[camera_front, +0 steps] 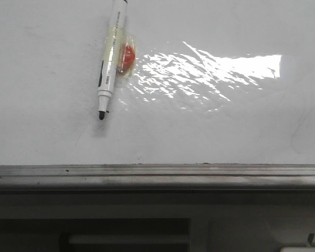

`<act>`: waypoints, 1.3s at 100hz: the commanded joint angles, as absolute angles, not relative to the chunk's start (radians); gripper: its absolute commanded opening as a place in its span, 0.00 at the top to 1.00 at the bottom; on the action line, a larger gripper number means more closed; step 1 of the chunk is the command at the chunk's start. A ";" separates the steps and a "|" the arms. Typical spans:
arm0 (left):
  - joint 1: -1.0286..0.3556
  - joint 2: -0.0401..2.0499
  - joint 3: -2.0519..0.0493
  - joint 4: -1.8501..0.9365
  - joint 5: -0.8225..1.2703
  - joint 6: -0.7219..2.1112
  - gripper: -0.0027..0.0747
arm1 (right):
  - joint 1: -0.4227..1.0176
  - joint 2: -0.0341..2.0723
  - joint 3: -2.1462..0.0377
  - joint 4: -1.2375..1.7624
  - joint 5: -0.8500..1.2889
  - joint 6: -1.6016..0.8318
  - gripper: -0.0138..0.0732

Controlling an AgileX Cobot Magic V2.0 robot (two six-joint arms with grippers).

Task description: Write number 9 on whiteboard

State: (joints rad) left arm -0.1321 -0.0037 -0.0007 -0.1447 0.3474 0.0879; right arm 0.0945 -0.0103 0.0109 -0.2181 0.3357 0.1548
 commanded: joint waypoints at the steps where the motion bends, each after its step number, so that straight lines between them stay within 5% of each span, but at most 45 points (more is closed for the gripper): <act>1: -0.130 -0.031 0.018 -0.162 0.315 0.082 0.99 | 0.089 -0.027 0.039 -0.220 0.325 0.148 0.91; 51: -0.130 -0.031 0.018 -0.183 0.282 0.082 0.99 | 0.089 -0.027 0.039 -0.239 0.223 0.148 0.91; 74: -0.130 -0.031 0.018 -0.868 0.159 0.082 0.99 | 0.089 -0.027 0.039 -0.010 -0.204 0.166 0.91; 96: -0.130 -0.031 0.013 -1.217 0.044 0.095 0.99 | 0.089 -0.027 0.018 0.332 -0.258 0.192 0.91; 130: -0.141 0.227 -0.349 -0.736 0.359 0.283 0.99 | 0.089 0.113 -0.394 0.008 0.430 0.184 0.91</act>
